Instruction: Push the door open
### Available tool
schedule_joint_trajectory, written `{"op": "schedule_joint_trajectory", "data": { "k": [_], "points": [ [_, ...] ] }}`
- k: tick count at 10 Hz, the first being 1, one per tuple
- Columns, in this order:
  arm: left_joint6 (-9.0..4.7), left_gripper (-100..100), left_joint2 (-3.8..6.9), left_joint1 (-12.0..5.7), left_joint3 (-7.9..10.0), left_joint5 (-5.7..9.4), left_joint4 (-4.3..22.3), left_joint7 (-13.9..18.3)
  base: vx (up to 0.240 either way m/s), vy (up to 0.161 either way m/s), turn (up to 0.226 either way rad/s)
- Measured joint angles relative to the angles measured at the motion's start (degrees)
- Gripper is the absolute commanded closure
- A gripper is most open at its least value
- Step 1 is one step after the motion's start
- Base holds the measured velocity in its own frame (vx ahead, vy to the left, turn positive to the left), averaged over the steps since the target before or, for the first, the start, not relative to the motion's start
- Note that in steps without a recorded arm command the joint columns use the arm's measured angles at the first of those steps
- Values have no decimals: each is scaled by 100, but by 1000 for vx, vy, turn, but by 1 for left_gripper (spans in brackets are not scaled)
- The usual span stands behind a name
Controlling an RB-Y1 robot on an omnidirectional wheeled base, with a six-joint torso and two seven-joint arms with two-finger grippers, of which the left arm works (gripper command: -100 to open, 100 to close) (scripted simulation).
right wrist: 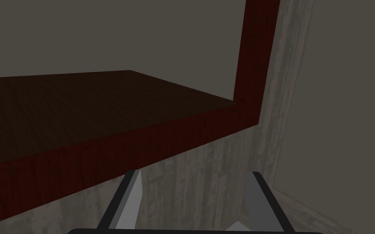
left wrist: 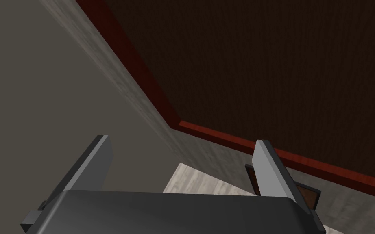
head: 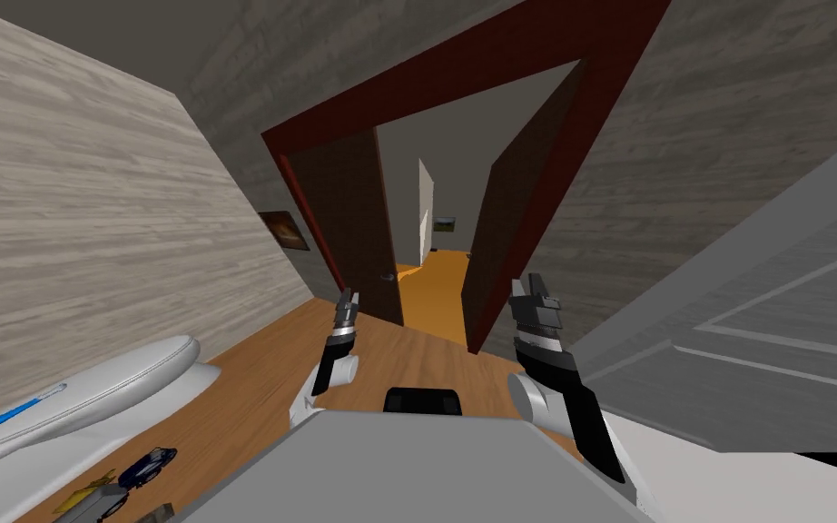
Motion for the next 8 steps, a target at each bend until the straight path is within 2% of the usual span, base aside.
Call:
{"op": "schedule_joint_trajectory", "data": {
  "k": [2, 5, 6, 8],
  "points": [
    [-45, -100, 6, -124, 24, -3, 312, -6, 39, 80, -104],
    [-66, -100, -3, -285, 55, -15, 787, -11, 56, 116, -159],
    [-115, -100, -12, -373, 67, -21, 1012, -14, 68, 146, -135],
    [-104, -100, -32, -486, 89, -31, 1322, -21, 48, 109, -101]
  ]
}}
